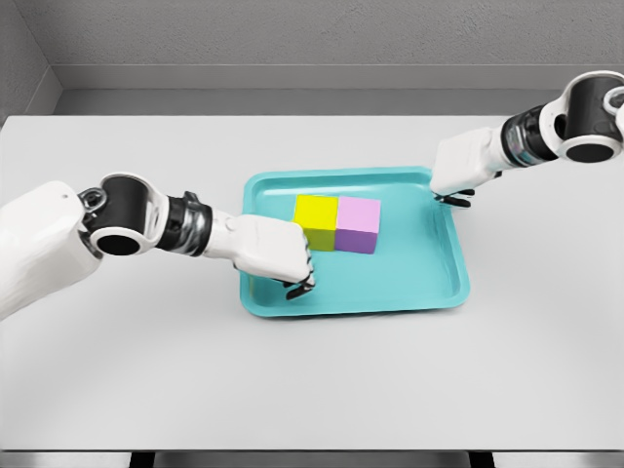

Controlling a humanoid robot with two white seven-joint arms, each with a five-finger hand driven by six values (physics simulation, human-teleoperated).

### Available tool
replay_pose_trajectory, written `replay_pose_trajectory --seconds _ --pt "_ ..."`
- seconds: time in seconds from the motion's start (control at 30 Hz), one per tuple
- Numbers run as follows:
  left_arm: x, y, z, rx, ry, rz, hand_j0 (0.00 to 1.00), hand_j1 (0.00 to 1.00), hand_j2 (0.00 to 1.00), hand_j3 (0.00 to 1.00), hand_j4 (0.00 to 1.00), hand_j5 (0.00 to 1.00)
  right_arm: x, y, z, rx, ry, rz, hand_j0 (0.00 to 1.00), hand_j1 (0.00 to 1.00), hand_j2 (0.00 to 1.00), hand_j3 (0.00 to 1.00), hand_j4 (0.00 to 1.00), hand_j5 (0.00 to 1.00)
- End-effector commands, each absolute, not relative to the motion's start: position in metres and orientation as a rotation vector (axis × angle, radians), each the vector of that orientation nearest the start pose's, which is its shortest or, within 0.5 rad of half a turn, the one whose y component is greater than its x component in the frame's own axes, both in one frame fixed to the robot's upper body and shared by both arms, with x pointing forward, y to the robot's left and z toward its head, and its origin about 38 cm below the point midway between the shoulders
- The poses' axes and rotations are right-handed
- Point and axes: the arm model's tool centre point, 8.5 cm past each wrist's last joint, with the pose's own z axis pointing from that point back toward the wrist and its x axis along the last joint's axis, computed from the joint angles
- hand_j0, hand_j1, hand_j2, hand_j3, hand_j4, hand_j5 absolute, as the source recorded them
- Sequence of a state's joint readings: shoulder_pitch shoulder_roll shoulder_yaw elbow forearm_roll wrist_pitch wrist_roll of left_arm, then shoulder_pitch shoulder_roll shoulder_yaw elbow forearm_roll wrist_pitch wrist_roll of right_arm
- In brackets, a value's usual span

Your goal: Push two cubes

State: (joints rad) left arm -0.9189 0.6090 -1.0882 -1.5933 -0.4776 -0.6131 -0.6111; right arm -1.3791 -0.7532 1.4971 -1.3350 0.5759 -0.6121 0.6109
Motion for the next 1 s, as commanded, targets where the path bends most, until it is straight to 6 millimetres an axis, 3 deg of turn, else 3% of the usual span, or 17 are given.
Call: replay_pose_trajectory --seconds 0.0,0.33,0.37,0.4,0.43,0.57,0.63,0.67,0.7,0.73,0.77,0.83,0.97 --pt "0.398 0.131 0.196 -0.116 1.495 2.889 0.32 0.32 0.32 0.32 0.32 0.32 0.482 -0.258 0.251 0.678 0.765 -3.183 0.22 0.22 0.22 0.22 0.22 0.22" --pt "0.398 0.234 0.215 -0.303 1.401 3.078 0.32 0.32 0.32 0.32 0.32 0.32 0.48 -0.296 0.26 0.758 0.768 -3.245 0.28 0.28 0.28 0.28 0.28 0.28" --pt "0.399 0.245 0.219 -0.335 1.396 3.095 0.32 0.32 0.32 0.32 0.32 0.32 0.48 -0.307 0.263 0.784 0.765 -3.263 0.35 0.35 0.35 0.35 0.35 0.35" --pt "0.399 0.249 0.217 -0.339 1.388 3.11 0.32 0.32 0.32 0.32 0.32 0.32 0.48 -0.311 0.267 0.805 0.785 -3.264 0.55 0.55 0.55 0.55 0.55 0.55" --pt "0.399 0.26 0.219 -0.365 1.37 3.135 0.32 0.32 0.32 0.32 0.32 0.32 0.482 -0.316 0.27 0.828 0.799 -3.271 1.0 1.0 1.0 1.0 1.0 1.0" --pt "0.399 0.263 0.224 -0.386 1.379 3.129 0.33 0.33 0.33 0.33 0.33 0.33 0.482 -0.334 0.274 0.873 0.786 -3.305 1.0 1.0 1.0 1.0 1.0 1.0" --pt "0.399 0.263 0.225 -0.388 1.381 3.128 0.33 0.33 0.33 0.33 0.33 0.33 0.481 -0.334 0.274 0.863 0.804 -3.311 1.0 1.0 1.0 1.0 1.0 1.0" --pt "0.399 0.264 0.225 -0.392 1.386 3.127 0.36 0.36 0.36 0.36 0.36 0.36 0.481 -0.332 0.274 0.837 0.852 -3.319 1.0 1.0 1.0 1.0 1.0 1.0" --pt "0.401 0.265 0.229 -0.412 1.395 3.123 0.5 0.5 0.5 0.5 0.5 0.5 0.48 -0.333 0.273 0.833 0.857 -3.322 1.0 1.0 1.0 1.0 1.0 1.0" --pt "0.405 0.273 0.24 -0.472 1.416 3.115 0.8 0.8 0.8 0.8 0.8 0.8 0.48 -0.333 0.273 0.833 0.856 -3.322 1.0 1.0 1.0 1.0 1.0 1.0" --pt "0.405 0.282 0.244 -0.52 1.475 3.111 1.0 1.0 1.0 1.0 1.0 1.0 0.48 -0.333 0.273 0.833 0.856 -3.322 1.0 1.0 1.0 1.0 1.0 1.0" --pt "0.402 0.297 0.241 -0.56 1.56 3.123 1.0 1.0 1.0 1.0 1.0 1.0 0.48 -0.334 0.273 0.836 0.853 -3.324 1.0 1.0 1.0 1.0 1.0 1.0" --pt "0.402 0.298 0.242 -0.561 1.567 3.124 1.0 1.0 1.0 1.0 1.0 1.0 0.482 -0.34 0.277 0.862 0.851 -3.334 1.0 1.0 1.0 1.0 1.0 1.0"
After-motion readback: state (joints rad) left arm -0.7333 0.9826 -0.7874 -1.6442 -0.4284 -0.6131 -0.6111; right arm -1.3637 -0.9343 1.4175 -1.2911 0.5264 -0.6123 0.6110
